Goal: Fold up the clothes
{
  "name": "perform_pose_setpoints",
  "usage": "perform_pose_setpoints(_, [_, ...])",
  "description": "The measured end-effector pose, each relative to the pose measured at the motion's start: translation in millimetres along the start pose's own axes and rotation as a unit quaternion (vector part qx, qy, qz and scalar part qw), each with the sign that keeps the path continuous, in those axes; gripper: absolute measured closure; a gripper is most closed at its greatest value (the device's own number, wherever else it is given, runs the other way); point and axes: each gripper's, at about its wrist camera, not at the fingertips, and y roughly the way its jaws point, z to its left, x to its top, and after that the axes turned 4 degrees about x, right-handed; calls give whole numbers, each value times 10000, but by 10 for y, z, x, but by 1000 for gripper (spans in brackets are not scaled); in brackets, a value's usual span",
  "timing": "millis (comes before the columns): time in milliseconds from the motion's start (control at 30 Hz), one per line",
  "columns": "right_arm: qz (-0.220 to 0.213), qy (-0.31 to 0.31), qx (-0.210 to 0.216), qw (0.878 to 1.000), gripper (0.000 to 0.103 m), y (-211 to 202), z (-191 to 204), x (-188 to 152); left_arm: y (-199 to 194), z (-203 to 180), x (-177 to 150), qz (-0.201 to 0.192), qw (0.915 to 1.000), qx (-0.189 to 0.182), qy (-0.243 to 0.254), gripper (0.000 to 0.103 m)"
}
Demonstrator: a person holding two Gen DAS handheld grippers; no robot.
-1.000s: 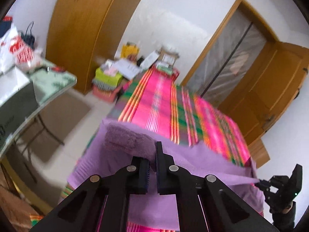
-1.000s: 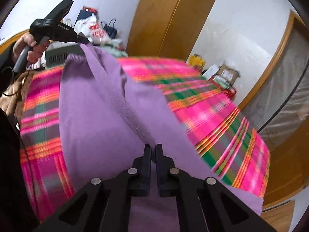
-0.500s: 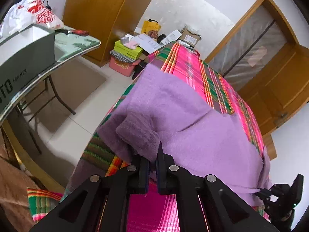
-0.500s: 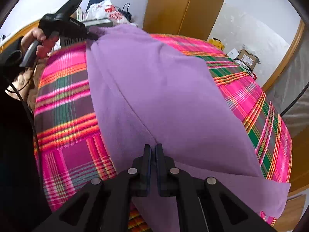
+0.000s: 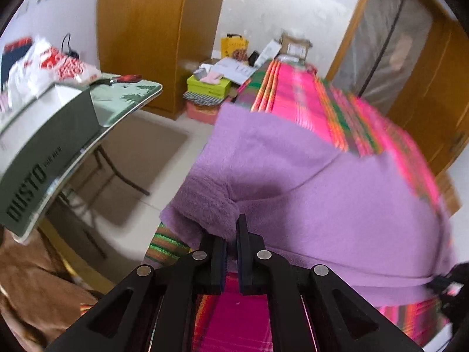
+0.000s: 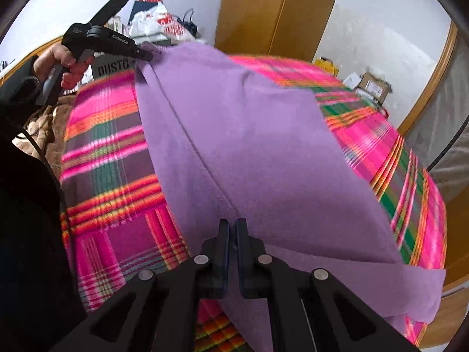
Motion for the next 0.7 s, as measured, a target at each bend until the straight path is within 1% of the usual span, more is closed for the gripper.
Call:
perform_pose_setpoints(133, [3,-31,-34,10000,94,13,19,4,-4,-83,-42,-91,9987,275,414,94])
perform_pose_setpoints(267, [0,-66,-34,10000,91,-24,41,-2,-66,0,-54,-81,9992,140,354,91])
perform_pose_setpoints(467, [-133,-115,10,9998,91,-103,75,-1,-151,65,-92,-95,9997,21,216,87])
perform_pose_setpoints(533, [-180,-106,22,9998,90,-112,85,4,-175,110,-60,-128,9999,22,105,80])
perform_pose_setpoints(567, [-212,-95,28,9997,90,-116,86,9,-193,137,-49,-160,9998,102,67,79])
perform_pose_setpoints(633, [-289,-53,36,9996,90,-124,81,23,-229,190,-27,-224,9995,242,-11,68])
perform_pose_setpoints(700, [-386,6,50,9992,90,-139,74,37,-277,224,-4,-298,9990,312,-72,67])
